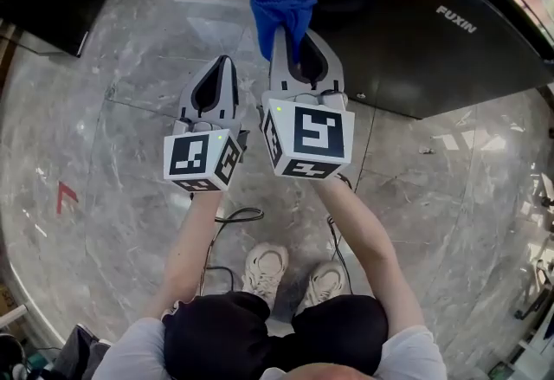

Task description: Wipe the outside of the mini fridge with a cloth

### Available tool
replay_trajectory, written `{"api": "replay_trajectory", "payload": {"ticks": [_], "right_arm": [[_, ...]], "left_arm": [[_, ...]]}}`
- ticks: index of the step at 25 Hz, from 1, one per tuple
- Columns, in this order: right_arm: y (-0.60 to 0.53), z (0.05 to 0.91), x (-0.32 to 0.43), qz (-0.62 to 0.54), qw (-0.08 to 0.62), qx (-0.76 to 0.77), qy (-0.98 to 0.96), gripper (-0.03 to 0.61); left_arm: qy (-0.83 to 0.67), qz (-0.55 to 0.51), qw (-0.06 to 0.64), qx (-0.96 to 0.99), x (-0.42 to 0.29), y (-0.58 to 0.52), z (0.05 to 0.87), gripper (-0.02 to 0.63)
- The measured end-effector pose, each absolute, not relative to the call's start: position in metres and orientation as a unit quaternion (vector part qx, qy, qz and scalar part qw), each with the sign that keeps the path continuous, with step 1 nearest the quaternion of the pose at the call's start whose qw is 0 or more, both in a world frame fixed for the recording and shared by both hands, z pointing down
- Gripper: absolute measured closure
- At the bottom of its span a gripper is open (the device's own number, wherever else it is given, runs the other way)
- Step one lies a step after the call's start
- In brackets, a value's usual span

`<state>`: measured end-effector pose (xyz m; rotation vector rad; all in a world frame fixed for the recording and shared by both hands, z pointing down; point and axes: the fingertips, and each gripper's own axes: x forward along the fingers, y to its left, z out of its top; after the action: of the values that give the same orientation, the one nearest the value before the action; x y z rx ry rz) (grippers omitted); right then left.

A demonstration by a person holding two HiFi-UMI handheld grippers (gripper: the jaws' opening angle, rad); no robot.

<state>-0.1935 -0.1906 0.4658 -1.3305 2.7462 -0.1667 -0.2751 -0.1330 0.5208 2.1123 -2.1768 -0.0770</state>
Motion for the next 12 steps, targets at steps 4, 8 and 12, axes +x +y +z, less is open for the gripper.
{"api": "replay_trajectory", "payload": {"ticks": [4,8,12], "right_arm": [[-0.196,0.475,-0.208,-0.057,0.035,-0.433,0.899,0.517],[-0.199,0.476,-0.202,-0.05,0.032,-0.442,0.895,0.518],[-0.198,0.472,-0.183,-0.044,0.034,-0.452,0.89,0.518]], "left_arm": [[-0.727,-0.028,0.063,0.683,-0.29,-0.129,0.527,0.609],[-0.723,-0.022,0.059,0.688,-0.282,-0.128,0.526,0.609],[-0.716,-0.021,0.054,0.696,-0.266,-0.132,0.521,0.609]]}}
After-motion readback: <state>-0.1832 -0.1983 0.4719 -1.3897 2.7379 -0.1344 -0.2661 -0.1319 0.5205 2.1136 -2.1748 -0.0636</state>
